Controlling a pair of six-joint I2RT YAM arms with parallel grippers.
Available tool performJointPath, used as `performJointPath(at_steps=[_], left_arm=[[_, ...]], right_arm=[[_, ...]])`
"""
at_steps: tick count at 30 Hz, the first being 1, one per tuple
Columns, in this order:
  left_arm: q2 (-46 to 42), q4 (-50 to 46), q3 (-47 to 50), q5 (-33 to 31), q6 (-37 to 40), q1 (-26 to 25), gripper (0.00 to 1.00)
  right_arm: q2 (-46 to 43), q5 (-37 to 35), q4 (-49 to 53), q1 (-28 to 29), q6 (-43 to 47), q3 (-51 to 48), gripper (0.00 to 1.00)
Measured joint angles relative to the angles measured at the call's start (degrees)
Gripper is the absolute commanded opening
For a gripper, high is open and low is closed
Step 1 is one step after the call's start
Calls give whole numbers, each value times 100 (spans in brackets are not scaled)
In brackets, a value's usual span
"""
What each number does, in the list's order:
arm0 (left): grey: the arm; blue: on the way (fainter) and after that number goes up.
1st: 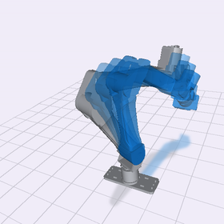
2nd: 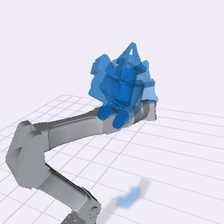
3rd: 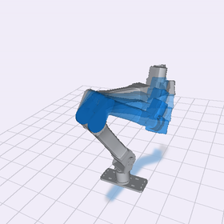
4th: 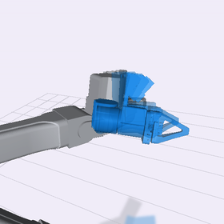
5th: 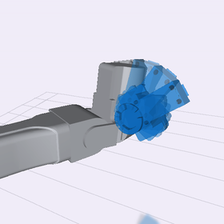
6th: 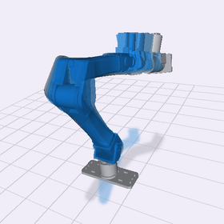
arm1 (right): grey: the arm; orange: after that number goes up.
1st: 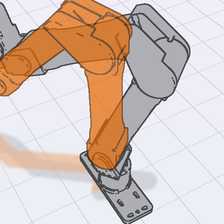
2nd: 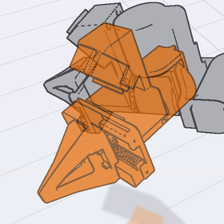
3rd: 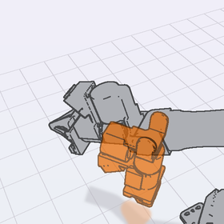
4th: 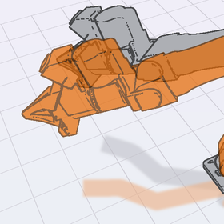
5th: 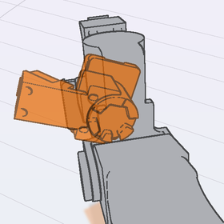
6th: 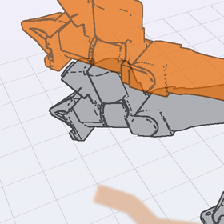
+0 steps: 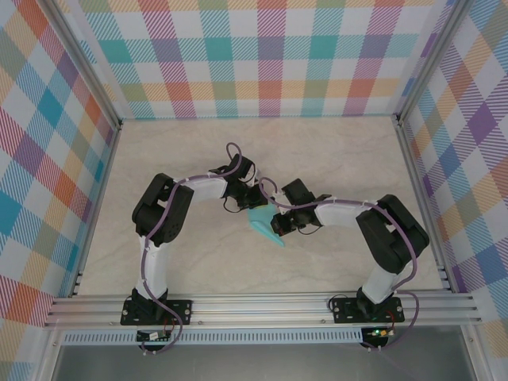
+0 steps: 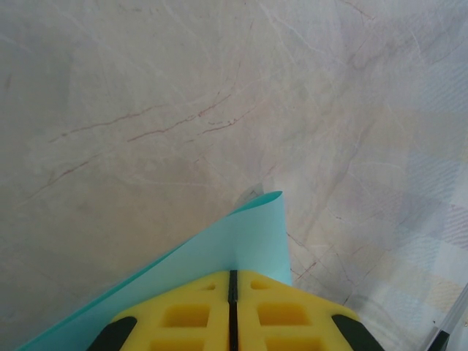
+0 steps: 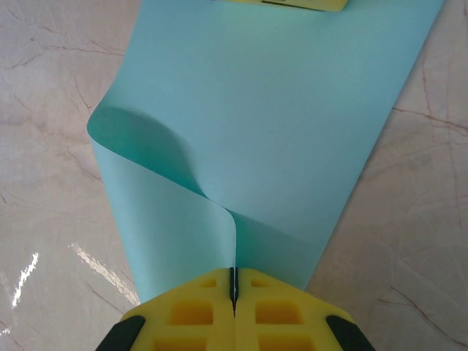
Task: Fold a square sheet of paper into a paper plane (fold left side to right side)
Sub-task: Third fold the triangle at the center of the table.
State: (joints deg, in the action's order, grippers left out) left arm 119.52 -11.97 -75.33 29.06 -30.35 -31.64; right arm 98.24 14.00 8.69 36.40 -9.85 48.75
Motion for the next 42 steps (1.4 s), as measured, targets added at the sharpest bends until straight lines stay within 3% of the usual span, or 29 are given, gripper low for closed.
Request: performJointPath(at_steps=[11,18,25,31,36,42], left_arm=[[-2,-55,-42,-15,26,0,13],[0,-866,-509,-125,262,70,21],[-59,-1368,-1036,-107,472,435,12],[-968,-1123,138,74,348,544,7],[-1727,-514,1207,398,-35,258,6],[-1777,-90,1405,590,-308,-216,6]], right_arm=[[125,107,195,-11,-2,149,0],[133,116,199,-15,0,146,0],[133,109,212,-15,22,149,0],[133,107,214,-9,22,151,0],[136,101,240,-4,42,166,0],[136,66,258,7,44,175,0]])
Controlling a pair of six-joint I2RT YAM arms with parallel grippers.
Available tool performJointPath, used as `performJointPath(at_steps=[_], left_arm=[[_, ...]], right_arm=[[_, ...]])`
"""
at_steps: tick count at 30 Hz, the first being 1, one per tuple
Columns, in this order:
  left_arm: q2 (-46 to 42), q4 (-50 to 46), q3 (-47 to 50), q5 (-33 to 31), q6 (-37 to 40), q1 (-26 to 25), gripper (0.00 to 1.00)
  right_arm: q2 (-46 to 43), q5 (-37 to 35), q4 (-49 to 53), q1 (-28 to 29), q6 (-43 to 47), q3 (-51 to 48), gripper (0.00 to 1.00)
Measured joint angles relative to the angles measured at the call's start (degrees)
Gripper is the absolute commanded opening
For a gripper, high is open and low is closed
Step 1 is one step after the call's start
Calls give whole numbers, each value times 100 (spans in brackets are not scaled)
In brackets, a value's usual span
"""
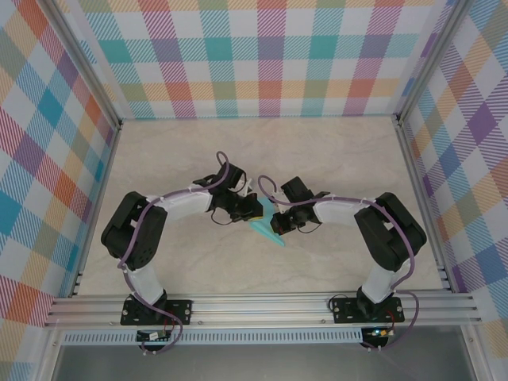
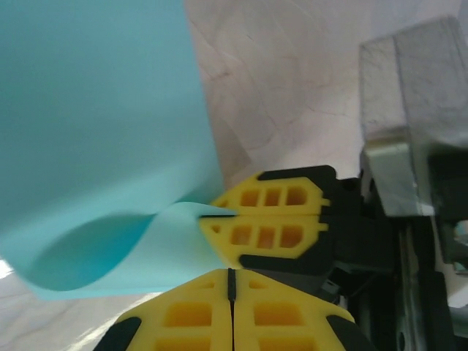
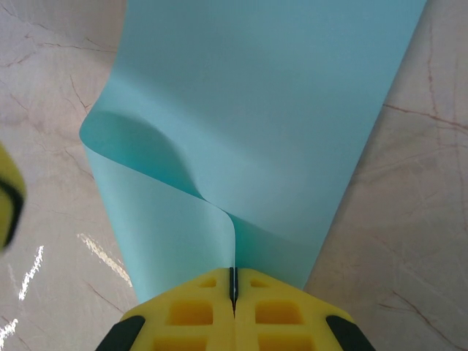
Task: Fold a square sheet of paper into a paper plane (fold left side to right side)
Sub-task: Third fold the triangle at the center of the table.
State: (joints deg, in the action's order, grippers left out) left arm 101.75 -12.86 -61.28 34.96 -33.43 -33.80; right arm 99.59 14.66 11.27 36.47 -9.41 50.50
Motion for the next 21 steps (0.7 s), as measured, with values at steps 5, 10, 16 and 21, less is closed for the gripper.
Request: performJointPath(at_steps=[5,10,16,21], left_arm=[[129,120,-4,-11,-26,-87,6],[444,118,-4,-92,-26,-114,5],[621,120,13,-234,-31,-144,4],[664,170,144,-352,-44,-142,3]], right_arm=[[13,-2,42,7,0,33,0],[24,-17,70,13,0,57,0],[35,-22,94,15,2,72,0],[50,-22,129,15,17,103,0]])
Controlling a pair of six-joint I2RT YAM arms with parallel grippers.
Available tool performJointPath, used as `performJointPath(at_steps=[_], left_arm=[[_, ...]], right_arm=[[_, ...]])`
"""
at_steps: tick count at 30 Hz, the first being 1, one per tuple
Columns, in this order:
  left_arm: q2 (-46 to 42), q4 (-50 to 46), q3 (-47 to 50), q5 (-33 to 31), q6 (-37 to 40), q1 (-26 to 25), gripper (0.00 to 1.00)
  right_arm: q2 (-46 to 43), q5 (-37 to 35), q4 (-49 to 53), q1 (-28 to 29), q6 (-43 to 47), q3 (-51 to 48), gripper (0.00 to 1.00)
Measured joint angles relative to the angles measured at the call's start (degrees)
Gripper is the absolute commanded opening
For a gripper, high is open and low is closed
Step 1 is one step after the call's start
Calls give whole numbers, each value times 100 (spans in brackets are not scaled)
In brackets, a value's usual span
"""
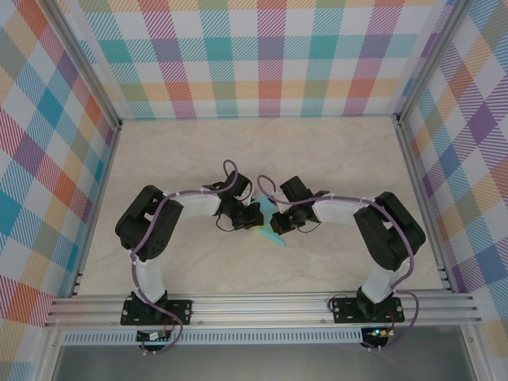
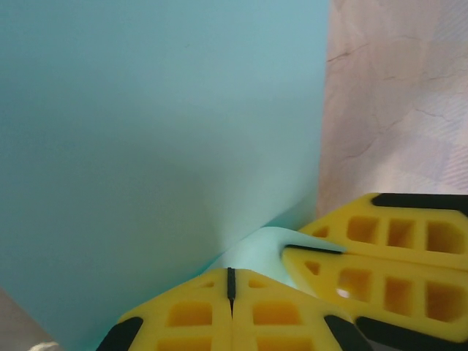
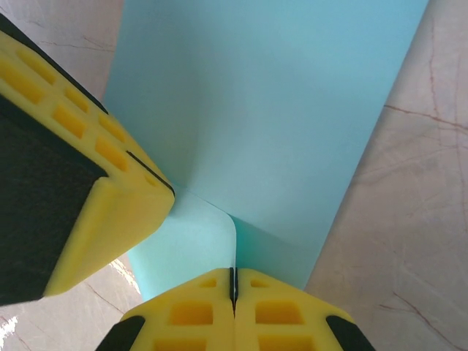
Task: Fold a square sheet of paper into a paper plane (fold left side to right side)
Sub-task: Third fold the triangle at the center of the table.
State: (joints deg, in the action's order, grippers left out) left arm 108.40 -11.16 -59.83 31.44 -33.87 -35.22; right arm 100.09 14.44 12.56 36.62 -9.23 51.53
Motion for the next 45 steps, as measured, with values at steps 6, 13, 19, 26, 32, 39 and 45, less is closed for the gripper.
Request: performJointPath(at_steps=[6,13,19,26,32,39,45], left_arm=[[9,90,50,-2,0,0,2],[20,254,127,31,0,0,1],[-4,459,240,68,-2,4,0],[-13,540,280,68,-2,4,0],[-26,555,295,63,-2,2,0],[-39,555,302,46,0,0,0],[-42,553,302,39,2,-2,0]], right_arm=[[15,4,42,2,26,28,0],[4,-52,369,13,39,188,23],[-520,-223,1027,-92,52,472,40],[-1266,256,1152,-149,4,365,27],[-846,1198,1032,-149,-227,31,23],[-142,1655,776,-177,-407,35,21],[11,1725,699,-223,-520,26,21]])
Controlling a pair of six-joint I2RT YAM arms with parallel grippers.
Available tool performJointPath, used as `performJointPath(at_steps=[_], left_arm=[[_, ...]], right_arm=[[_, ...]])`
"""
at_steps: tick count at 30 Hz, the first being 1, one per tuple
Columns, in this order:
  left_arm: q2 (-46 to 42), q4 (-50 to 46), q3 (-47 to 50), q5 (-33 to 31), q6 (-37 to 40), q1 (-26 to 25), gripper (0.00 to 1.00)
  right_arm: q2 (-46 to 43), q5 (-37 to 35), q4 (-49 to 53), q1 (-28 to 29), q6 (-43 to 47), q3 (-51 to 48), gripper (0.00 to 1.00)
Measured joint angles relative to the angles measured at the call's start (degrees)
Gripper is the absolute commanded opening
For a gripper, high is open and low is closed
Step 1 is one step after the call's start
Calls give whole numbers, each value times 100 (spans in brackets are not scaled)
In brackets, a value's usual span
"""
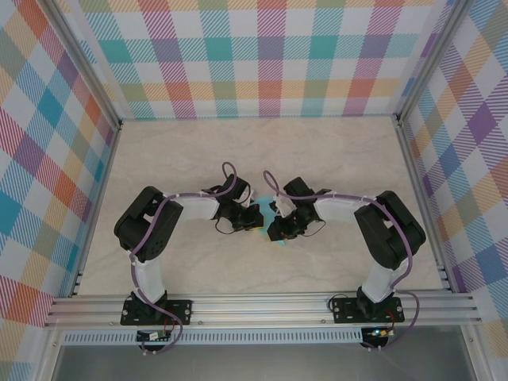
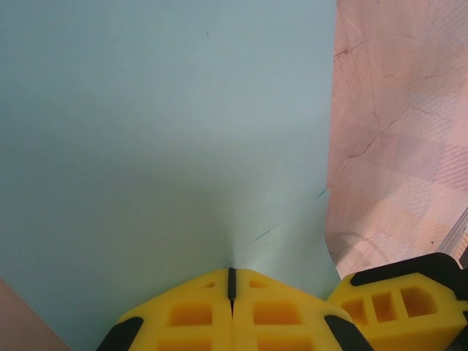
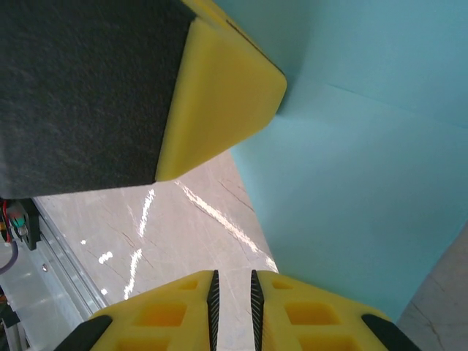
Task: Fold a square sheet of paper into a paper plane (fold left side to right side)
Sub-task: Third fold the triangle at the center of the table.
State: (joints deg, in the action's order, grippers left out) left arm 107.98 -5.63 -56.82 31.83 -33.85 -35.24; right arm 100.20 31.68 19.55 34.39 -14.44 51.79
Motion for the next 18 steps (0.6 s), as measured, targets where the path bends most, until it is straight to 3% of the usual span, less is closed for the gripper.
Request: performJointPath(at_steps=[18], left_arm=[[-26,-22,0,-129,22,-35,0]], right_arm=[[2,94,-442,-66,-42,-444,17]])
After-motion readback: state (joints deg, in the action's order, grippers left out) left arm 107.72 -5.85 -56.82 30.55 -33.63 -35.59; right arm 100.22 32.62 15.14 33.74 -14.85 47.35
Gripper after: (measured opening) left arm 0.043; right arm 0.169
